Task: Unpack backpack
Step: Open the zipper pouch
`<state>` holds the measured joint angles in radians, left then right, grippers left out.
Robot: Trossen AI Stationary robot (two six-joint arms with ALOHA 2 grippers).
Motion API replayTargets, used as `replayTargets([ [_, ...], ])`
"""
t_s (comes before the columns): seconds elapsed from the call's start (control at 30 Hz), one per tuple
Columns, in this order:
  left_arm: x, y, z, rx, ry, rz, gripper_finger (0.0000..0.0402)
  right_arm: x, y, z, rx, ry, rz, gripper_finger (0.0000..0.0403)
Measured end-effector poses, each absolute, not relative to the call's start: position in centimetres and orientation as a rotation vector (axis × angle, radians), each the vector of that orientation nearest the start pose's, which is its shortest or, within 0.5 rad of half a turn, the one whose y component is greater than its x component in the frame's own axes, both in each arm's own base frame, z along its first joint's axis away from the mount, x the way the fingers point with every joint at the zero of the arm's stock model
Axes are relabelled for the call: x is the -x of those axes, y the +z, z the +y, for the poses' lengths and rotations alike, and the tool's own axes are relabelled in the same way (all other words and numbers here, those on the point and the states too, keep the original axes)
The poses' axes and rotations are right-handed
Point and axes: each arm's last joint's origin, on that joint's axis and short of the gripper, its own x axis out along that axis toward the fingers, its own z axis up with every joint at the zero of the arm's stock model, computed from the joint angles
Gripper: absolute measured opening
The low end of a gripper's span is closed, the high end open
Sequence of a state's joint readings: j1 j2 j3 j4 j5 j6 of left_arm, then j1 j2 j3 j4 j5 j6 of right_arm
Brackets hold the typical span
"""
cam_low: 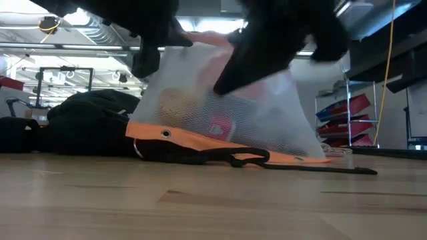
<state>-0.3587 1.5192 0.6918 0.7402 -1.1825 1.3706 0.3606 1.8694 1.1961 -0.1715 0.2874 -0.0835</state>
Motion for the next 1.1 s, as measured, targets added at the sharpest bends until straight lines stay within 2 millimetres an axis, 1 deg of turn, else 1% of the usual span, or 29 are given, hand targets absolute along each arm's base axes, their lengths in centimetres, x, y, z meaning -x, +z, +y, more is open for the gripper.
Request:
replayTargets([
  [0.13,-28.4,22.4,-8.4,-1.331,0.647,0.582,0.0,-37.3,15.4,11.8,0.392,-0.1,0.862,0.0001],
  [0.2,-28.3,22.5,-8.7,-1.332,0.641,0.567,0.0,-37.4,14.8,11.5,0.446,-0.206,0.86,0.0],
  [0.27,-28.3,22.6,-8.9,-1.325,0.63,0.541,0.0,-37.6,14.3,11.5,0.47,-0.24,0.862,0.0],
  [0.33,-28.3,22.9,-9.2,-1.296,0.618,0.492,0.0,-37.8,13.0,11.2,0.489,-0.254,0.893,0.0],
  [0.4,-28.3,23.2,-9.6,-1.249,0.597,0.42,0.0,-37.9,11.3,10.9,0.534,-0.307,0.919,0.0],
  [0.47,-28.3,23.2,-10.0,-1.214,0.556,0.361,0.0,-38.1,10.5,10.7,0.586,-0.359,0.914,0.0],
  [0.53,-28.2,23.3,-10.3,-1.182,0.525,0.318,0.0,-38.3,10.4,10.8,0.629,-0.441,0.879,0.0],
  [0.67,-28.1,23.3,-10.9,-1.064,0.466,0.237,0.0,-38.4,10.5,10.7,0.659,-0.541,0.831,0.0],
  [0.87,-28.2,22.8,-11.9,-0.829,0.276,0.122,0.0,-38.7,10.8,9.9,0.753,-0.72,0.777,0.0],
  [1.0,-28.3,22.4,-12.1,-0.688,0.184,0.094,0.0,-38.5,10.7,9.9,0.787,-0.732,0.792,0.0],
  [1.1,-28.5,21.5,-12.2,-0.68,0.158,0.134,0.0,-38.3,10.7,10.1,0.855,-0.686,0.837,0.0],
])
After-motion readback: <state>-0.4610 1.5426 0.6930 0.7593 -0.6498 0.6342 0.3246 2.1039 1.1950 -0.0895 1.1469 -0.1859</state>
